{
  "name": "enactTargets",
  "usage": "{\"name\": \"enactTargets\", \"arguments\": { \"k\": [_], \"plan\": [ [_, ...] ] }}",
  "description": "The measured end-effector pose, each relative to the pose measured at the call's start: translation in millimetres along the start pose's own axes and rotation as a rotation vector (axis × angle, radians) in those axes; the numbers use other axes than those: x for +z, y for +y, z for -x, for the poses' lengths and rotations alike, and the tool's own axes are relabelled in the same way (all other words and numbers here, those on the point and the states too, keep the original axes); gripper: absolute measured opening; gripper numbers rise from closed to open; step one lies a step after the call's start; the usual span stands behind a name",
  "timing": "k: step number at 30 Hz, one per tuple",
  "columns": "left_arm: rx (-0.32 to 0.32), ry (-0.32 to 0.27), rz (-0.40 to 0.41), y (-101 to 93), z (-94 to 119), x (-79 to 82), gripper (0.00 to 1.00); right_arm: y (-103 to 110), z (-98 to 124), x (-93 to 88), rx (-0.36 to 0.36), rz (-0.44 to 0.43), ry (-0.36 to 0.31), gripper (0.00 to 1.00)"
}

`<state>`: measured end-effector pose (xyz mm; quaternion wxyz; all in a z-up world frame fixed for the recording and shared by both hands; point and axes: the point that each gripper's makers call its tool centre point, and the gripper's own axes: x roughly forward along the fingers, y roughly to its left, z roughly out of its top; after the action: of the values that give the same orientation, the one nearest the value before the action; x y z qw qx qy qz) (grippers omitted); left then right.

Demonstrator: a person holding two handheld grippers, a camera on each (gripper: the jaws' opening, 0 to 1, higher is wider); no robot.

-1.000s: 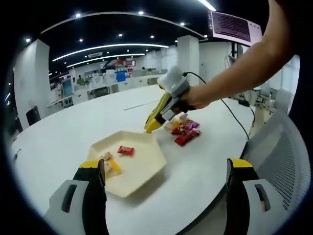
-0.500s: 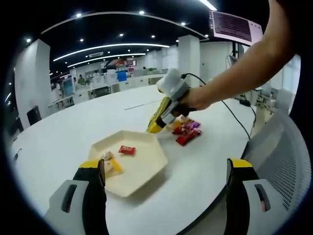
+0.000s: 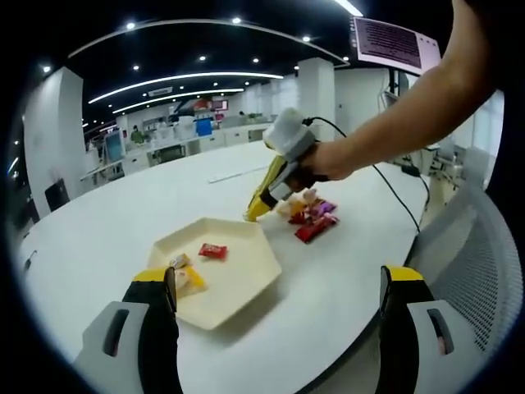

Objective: Place the target food into the container with the food tongs after gripping and lifting it, then release it inside without dropping or visibly crushing the food.

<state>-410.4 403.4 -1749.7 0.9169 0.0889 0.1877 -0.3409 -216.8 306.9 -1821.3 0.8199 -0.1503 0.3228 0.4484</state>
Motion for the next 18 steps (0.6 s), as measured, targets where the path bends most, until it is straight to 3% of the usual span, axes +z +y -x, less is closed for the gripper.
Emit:
{"name": "enactTargets", "arguments": {
  "k": [3,8,13,18],
  "plan": [
    [-0.002,0.002,-0.003,-0.5,0,-0.3,0.99,-3,5,6.4,-0.008,-0.006,-0.012,0.2],
    [-0.009,-0.001,0.0,-1.5,0,0.3,0.99,-1,16,31.5,-0.018,0.0,-0.06,0.2],
    [-0.002,-0.007,-0.005,0.3,0,1.1,0.99,13,23,62.5,0.003,0.007,-0.108,0.2],
    [-0.004,-0.005,-0.011,-0.6,1,0.4,0.99,41,25,102.6,0.043,0.035,-0.172,0.2]
  ]
}}
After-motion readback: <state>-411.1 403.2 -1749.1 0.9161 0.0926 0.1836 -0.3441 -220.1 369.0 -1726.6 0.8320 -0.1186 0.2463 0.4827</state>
